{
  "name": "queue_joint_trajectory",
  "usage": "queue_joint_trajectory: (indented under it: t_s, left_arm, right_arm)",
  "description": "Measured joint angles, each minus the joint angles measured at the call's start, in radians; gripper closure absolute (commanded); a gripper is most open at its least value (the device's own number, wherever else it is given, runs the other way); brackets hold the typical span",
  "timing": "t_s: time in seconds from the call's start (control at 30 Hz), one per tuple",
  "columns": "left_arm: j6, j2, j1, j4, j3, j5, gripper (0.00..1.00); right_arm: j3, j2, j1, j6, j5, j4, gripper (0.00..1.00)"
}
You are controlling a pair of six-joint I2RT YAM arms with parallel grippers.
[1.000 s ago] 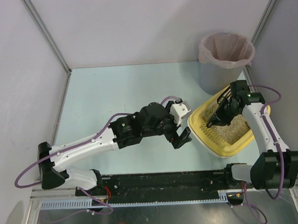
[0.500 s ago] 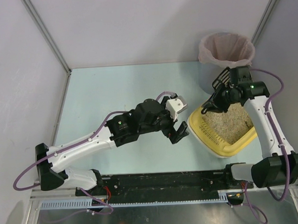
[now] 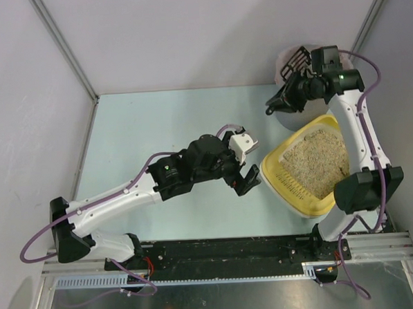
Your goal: Clean the litter box
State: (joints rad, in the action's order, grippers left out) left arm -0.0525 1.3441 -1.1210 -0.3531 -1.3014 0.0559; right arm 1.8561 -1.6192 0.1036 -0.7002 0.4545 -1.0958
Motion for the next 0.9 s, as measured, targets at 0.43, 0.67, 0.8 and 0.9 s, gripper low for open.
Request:
queue_joint_trajectory:
  t_s: [0.43, 0.67, 0.8, 0.9]
  left_arm:
    - [0.002, 0.016, 0.005, -0.001, 0.012, -0.009, 0.0]
    - [0.002, 0.021, 0.01, 0.0, 0.012, -0.009, 0.0]
    - [0.002, 0.031, 0.01, 0.0, 0.012, -0.009, 0.0]
    - [0.002, 0.033, 0.01, 0.0, 0.013, -0.01, 0.0]
  right_arm:
    - [0.093, -0.194, -0.085, -0.255, 0.332, 0.401, 1.0]
    - [-0.264, -0.17, -0.19, -0.806, 0.486, 1.187, 1.0]
    - [-0.377, -0.191, -0.234, -1.084, 0.51, 1.542, 1.0]
    - [-0.38, -0.232, -0.248, -1.192, 0.499, 1.852, 1.0]
